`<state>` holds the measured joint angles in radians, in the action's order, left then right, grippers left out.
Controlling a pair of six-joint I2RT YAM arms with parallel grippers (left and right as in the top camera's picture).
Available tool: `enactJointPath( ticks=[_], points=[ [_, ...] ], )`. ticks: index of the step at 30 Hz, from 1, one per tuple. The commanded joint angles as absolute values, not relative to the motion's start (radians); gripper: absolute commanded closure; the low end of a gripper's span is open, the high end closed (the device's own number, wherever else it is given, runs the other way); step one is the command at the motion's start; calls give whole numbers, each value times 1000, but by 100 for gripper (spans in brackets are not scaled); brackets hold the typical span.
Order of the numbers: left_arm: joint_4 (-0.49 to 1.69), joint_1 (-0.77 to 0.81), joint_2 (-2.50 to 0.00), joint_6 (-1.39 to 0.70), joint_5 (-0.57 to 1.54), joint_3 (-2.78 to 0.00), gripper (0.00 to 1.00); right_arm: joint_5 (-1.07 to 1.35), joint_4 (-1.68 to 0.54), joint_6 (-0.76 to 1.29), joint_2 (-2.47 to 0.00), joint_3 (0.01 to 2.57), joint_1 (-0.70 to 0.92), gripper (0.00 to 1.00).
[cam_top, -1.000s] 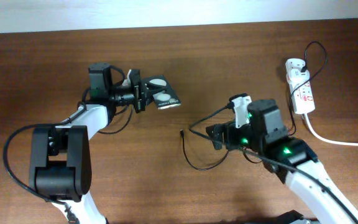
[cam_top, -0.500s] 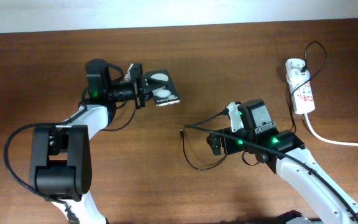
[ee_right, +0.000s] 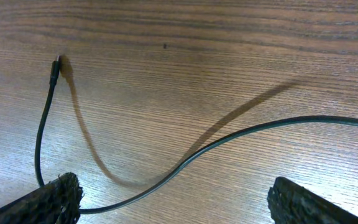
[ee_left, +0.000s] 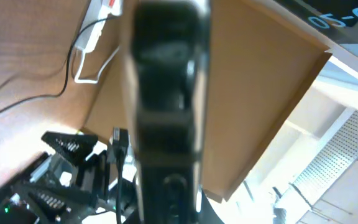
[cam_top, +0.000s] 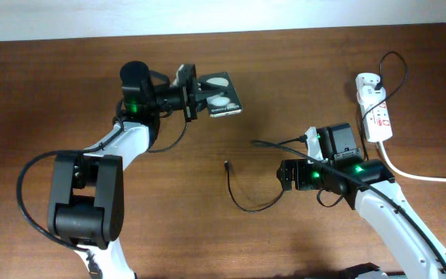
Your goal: Plug charger to phone and switch on socket
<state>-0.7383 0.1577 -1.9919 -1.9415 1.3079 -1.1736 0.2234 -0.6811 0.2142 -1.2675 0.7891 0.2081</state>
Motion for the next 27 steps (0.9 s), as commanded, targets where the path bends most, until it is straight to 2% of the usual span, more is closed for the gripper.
enactJointPath(
  ticks=[1,3,4,24,27],
  points=[
    [-685,157,-2003,-1991,1370,-1198,100,225,-698,225,-1270,801,206,1],
    [-505,156,-2003,-1990,1407,-1198,100,225,-708,225,-1270,801,206,1],
    [-499,156,-2003,-1990,1407,-1198,100,225,-708,225,-1270,801,206,1],
    [-502,156,-2003,-1985,1407,-1198,100,225,-720,225,-1270,800,208,1],
    [-564,154,-2003,-1958,1406,-1198,100,224,-719,224,-1270,797,209,1]
  ],
)
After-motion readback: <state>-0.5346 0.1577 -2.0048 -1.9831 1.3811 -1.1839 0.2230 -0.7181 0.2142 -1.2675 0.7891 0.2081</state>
